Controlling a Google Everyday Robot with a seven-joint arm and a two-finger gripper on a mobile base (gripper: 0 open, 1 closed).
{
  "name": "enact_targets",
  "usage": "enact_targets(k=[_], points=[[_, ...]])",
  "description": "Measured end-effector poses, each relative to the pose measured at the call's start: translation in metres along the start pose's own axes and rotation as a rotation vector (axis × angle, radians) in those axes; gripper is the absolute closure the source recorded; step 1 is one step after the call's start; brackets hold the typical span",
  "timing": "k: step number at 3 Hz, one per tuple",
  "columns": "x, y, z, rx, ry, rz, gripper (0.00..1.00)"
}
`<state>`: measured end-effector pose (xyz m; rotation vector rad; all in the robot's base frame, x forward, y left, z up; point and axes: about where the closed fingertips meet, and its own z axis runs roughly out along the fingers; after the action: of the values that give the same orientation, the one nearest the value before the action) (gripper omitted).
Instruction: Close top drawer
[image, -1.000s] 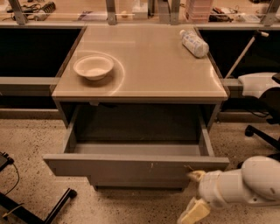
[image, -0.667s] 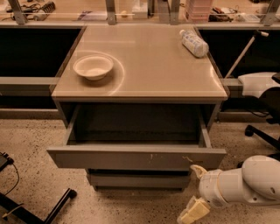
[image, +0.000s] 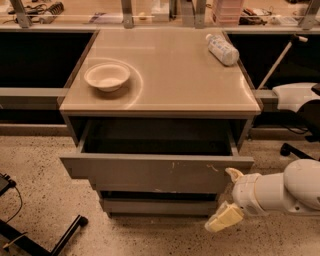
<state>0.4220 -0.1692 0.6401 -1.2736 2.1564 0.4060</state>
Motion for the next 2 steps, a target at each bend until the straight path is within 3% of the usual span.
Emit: enact_targets(k=[1,2], points=[[-0.0254,-0.032,0.012,0.01,-0.014,0.015,0.0],[-0.0255,-0.032,0.012,0.011,-0.014,0.015,0.0]])
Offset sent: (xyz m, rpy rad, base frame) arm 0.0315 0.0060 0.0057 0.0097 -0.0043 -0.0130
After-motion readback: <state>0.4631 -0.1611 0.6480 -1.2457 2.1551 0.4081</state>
